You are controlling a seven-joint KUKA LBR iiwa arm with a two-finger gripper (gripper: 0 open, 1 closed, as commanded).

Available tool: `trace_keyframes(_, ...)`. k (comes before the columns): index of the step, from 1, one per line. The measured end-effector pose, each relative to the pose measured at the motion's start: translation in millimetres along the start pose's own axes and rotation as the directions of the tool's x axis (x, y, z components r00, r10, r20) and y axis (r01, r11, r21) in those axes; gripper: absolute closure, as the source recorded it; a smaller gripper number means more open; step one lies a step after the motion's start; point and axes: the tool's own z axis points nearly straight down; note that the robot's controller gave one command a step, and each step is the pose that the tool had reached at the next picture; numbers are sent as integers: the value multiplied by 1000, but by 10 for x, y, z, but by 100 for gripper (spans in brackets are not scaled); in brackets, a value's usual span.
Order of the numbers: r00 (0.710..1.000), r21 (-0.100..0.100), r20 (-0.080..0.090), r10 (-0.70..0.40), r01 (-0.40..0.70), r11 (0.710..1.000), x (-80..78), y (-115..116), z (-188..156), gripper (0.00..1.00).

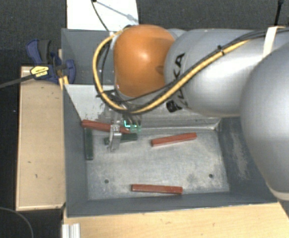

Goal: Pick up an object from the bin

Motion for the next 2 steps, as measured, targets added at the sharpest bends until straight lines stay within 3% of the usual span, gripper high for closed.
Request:
trace_keyframes(1, 978, 2, 1, -210, 210, 978, -111, -365, 991, 0)
trace_keyframes(2, 945, 1, 12, -326, 326, 945, -142, -435, 1262, 0)
